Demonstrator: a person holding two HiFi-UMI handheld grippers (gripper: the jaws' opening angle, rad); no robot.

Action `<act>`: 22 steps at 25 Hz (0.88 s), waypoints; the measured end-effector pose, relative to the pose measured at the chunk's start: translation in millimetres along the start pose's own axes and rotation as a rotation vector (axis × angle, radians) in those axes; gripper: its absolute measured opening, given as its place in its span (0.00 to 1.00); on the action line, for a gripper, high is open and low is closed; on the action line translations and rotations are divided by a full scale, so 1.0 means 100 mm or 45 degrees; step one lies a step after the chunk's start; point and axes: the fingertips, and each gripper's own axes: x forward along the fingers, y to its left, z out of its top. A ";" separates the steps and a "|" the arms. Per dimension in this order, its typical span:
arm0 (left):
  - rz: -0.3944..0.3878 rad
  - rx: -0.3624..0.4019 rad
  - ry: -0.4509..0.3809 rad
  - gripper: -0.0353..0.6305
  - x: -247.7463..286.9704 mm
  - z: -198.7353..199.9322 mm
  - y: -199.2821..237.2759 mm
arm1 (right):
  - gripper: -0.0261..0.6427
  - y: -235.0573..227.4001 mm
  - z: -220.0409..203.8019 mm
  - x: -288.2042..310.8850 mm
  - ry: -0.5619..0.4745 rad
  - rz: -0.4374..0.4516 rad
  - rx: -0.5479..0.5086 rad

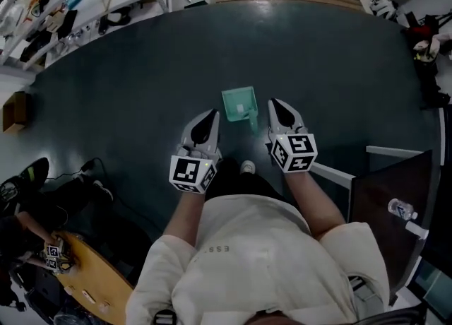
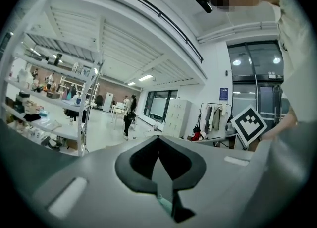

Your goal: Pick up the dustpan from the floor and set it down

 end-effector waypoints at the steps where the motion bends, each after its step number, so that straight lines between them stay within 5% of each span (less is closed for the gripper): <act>1: -0.008 0.027 -0.017 0.07 -0.07 0.09 -0.10 | 0.02 0.04 0.05 -0.10 -0.023 0.036 -0.024; 6: 0.000 0.140 -0.083 0.07 -0.36 0.30 -0.43 | 0.02 0.24 0.21 -0.53 -0.102 0.183 -0.197; 12: 0.030 0.060 -0.062 0.07 -0.53 0.07 -0.59 | 0.02 0.24 -0.03 -0.77 -0.059 0.242 -0.187; 22: 0.095 0.086 -0.040 0.07 -1.20 -0.26 -0.80 | 0.03 0.50 -0.37 -1.34 -0.079 0.252 -0.275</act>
